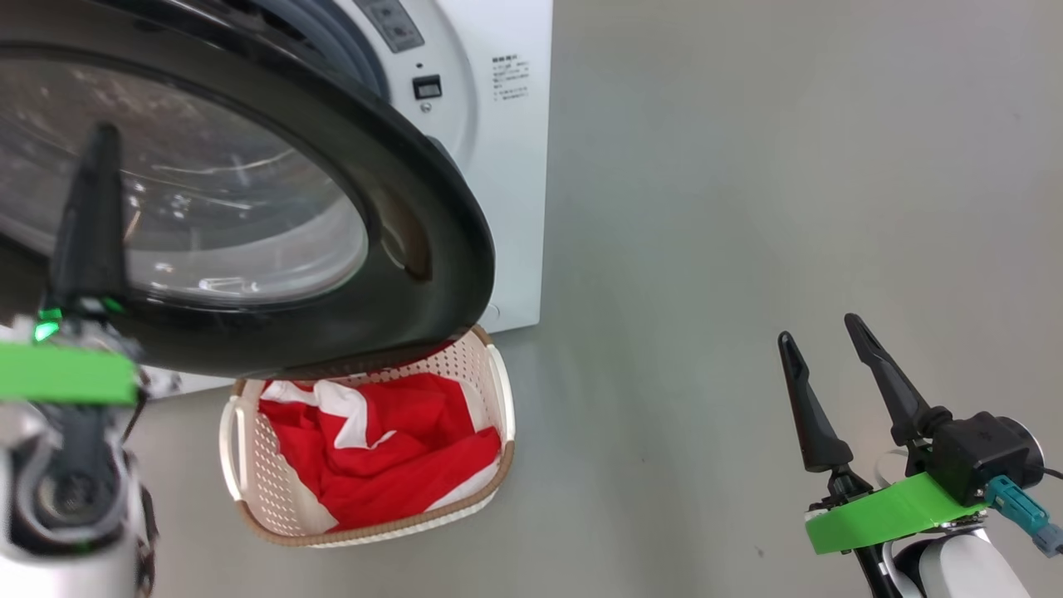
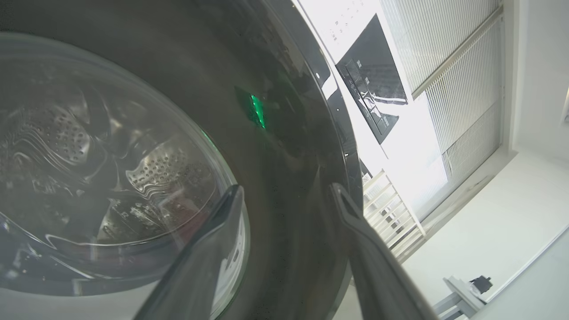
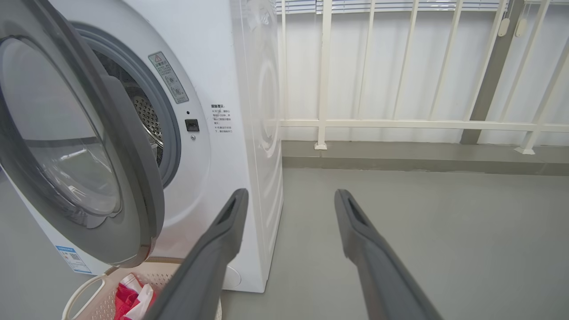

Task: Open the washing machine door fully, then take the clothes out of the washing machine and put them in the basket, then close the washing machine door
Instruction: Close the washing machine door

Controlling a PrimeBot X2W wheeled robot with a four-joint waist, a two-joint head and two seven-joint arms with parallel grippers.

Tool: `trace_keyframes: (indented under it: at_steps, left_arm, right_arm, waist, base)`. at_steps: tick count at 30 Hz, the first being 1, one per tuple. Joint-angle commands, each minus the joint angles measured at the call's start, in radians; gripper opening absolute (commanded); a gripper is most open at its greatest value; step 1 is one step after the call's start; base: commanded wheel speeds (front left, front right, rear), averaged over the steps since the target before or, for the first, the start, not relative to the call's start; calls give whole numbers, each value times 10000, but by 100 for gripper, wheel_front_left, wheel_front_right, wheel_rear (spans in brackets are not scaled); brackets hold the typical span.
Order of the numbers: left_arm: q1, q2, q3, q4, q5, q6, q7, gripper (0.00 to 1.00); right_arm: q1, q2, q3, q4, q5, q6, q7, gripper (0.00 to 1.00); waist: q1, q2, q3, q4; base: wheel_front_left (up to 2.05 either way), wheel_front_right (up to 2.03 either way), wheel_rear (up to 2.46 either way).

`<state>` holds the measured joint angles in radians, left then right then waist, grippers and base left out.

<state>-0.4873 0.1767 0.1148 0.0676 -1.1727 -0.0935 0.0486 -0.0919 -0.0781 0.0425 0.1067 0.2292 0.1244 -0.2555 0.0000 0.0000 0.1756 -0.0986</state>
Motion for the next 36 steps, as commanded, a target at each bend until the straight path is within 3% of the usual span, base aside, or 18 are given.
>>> trace_keyframes:
  at_steps: [1,6,11,14,17,29,36]
  left_arm:
    - [61,440,132,-368,374,-158,-176,100]
    - [1220,1004,-964,-559,2969,-315,-1625,100]
    - [2297,1186,-1506,-476,4115,-353,-2748,100]
    - [2887,1511,-1584,-185,5137,-359,-3009,100]
    - [3407,1493,-1466,45,5918,-336,-3086,100]
    - [4855,309,52,11,8262,-328,-3102,100]
    - [5534,-277,483,110,9097,-361,-3103,100]
  right_arm:
    - [-201,-44,173,-219,-5,63,-63,100]
    - [-92,-35,76,-221,-9,63,-63,100]
    - [78,2,14,-214,2,63,-63,100]
    - [169,13,-28,-217,-17,63,-63,100]
    - [262,18,-83,-236,-38,63,-63,100]
    - [853,130,-534,-593,-300,63,-63,100]
    - [1119,202,-783,-660,-332,63,-63,100]
  waist:
    - [0,0,-109,84]
    - [0,0,-434,222]
    - [0,0,-837,270]
    - [0,0,-1029,304]
    - [0,0,-1198,339]
    - [0,0,-1771,581]
    - [0,0,-1993,724]
  base:
    - [0,0,0]
    - [0,0,0]
    - [0,0,0]
    - [0,0,0]
    - [0,0,0]
    - [0,0,0]
    - [0,0,0]
